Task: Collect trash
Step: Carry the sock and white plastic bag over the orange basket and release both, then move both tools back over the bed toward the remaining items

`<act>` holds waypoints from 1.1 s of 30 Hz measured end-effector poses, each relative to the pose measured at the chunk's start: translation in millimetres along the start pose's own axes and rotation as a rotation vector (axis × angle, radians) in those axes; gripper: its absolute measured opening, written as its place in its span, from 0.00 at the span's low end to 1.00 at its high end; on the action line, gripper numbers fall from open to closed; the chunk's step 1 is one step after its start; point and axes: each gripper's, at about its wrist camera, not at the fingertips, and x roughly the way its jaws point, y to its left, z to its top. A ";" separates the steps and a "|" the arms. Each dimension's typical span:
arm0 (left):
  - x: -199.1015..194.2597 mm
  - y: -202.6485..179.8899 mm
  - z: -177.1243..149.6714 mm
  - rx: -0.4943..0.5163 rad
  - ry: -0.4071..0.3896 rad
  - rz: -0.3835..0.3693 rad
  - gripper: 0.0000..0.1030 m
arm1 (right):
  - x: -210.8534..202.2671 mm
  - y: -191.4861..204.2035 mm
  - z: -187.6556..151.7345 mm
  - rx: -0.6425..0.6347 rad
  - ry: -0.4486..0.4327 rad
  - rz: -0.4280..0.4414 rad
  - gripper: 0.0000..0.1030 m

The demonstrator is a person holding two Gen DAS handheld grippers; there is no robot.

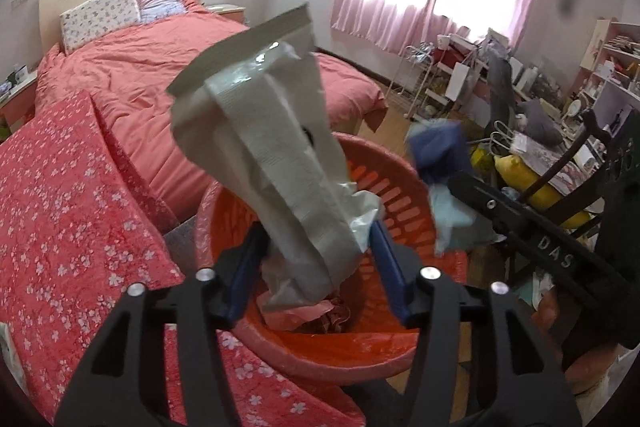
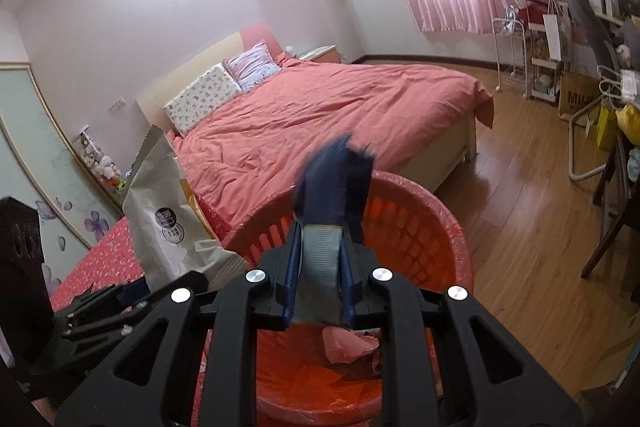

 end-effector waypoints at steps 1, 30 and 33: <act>3.6 0.7 -0.9 -0.005 0.006 0.014 0.56 | 2.3 0.1 -0.3 0.002 0.011 0.000 0.20; -108.5 113.5 -49.1 -0.126 -0.063 0.326 0.80 | -17.9 71.0 -12.4 -0.159 -0.004 -0.030 0.55; -131.1 135.5 -60.6 -0.148 -0.078 0.382 0.80 | -18.6 89.7 -18.0 -0.193 0.006 -0.006 0.55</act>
